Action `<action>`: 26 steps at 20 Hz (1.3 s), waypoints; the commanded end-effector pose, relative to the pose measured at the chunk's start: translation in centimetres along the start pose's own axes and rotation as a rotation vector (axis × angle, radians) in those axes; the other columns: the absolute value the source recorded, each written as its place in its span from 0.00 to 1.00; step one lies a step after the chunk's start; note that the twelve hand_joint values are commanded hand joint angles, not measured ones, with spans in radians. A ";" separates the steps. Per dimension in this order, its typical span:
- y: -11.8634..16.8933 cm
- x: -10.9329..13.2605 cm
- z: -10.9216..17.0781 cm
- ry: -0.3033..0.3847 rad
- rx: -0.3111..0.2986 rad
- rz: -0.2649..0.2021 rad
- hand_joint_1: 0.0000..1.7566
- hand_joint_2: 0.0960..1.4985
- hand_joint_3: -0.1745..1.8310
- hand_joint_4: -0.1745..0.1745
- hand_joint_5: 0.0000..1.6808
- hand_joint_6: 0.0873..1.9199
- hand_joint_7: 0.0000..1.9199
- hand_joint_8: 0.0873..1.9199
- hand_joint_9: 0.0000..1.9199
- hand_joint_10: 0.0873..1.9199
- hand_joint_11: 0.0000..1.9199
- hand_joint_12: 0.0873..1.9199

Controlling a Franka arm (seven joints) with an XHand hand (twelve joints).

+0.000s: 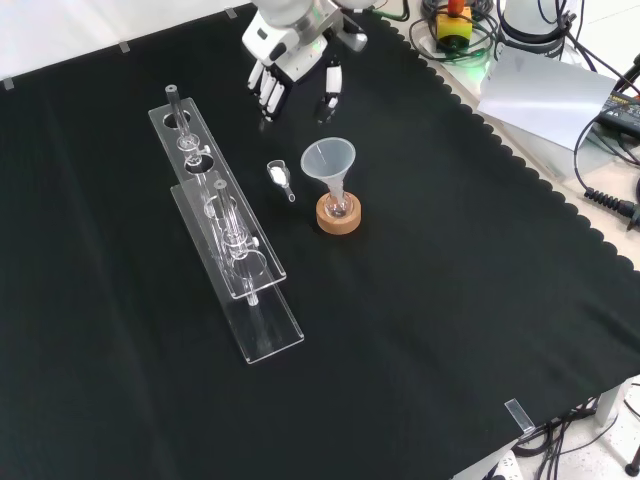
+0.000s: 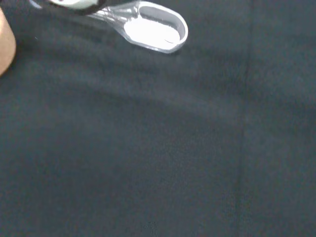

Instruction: Pick up the weighing funnel.

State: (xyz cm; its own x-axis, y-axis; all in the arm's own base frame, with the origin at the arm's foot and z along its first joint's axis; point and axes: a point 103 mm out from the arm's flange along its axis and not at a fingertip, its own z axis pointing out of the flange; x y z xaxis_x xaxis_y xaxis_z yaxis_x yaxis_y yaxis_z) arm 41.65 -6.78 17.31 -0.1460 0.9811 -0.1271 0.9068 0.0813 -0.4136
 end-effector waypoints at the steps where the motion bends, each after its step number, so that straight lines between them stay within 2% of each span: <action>1: 3.1 -0.5 1.4 0.005 -0.018 -0.012 0.49 0.44 0.36 0.41 0.37 0.02 0.29 0.32 0.44 0.24 0.26 0.65; 7: 4.5 -0.5 2.3 -0.012 -0.033 -0.015 0.48 0.43 0.37 0.41 0.37 0.02 0.29 0.32 0.44 0.23 0.26 0.65; 12: 5.3 -0.6 2.9 0.001 -0.035 -0.020 0.48 0.42 0.38 0.41 0.39 0.03 0.30 0.32 0.45 0.24 0.26 0.65; 15: 5.9 -0.5 3.4 -0.001 -0.023 -0.025 0.48 0.42 0.38 0.41 0.41 0.04 0.31 0.32 0.45 0.24 0.27 0.65; 26: 7.3 0.7 4.6 0.003 -0.031 -0.019 0.48 0.40 0.39 0.41 0.41 0.07 0.31 0.32 0.46 0.23 0.27 0.64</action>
State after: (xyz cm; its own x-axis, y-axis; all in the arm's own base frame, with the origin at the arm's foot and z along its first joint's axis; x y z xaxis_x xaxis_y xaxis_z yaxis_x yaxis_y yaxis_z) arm 46.21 -6.64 10.52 -0.1700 0.9786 -0.1160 0.9127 0.1119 -0.3931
